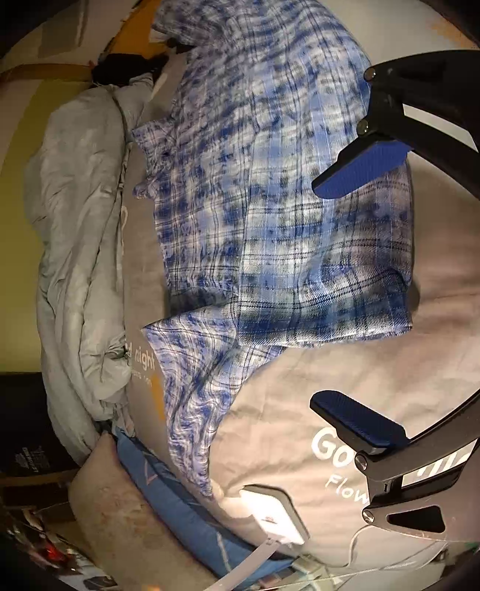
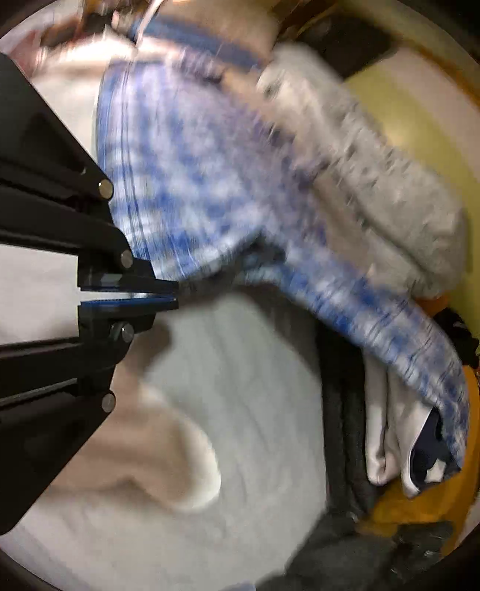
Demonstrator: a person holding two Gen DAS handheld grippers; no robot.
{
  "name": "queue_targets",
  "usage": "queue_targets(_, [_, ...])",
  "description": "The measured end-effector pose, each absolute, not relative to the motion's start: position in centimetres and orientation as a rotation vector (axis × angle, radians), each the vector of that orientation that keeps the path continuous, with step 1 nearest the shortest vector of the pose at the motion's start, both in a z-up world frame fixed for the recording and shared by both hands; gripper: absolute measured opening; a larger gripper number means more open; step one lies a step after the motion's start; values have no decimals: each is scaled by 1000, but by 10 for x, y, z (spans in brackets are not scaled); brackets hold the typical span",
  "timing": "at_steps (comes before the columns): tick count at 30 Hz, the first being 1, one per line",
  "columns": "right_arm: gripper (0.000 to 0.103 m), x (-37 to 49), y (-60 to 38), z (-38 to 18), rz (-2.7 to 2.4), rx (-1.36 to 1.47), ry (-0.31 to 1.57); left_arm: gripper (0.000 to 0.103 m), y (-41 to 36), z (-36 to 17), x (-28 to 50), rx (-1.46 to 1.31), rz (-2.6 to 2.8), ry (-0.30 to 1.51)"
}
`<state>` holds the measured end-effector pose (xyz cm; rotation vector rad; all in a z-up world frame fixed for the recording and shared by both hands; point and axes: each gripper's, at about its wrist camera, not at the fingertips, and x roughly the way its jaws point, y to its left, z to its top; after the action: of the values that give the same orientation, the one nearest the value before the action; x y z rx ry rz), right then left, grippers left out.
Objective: Fold large clothes
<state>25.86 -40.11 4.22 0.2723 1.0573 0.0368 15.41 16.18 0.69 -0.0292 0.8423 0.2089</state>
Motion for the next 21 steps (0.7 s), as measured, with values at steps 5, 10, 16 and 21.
queue_targets(5, [3, 256, -404, 51, 46, 291, 999, 103, 156, 9, 152, -26, 183, 837])
queue_targets(10, [30, 251, -388, 64, 130, 253, 942, 103, 150, 11, 145, -61, 131, 852])
queue_targets(16, [69, 222, -354, 51, 303, 381, 995, 103, 141, -25, 112, -436, -69, 974])
queue_targets(21, [83, 207, -317, 17, 375, 489, 1076, 103, 142, -52, 110, -633, -109, 994])
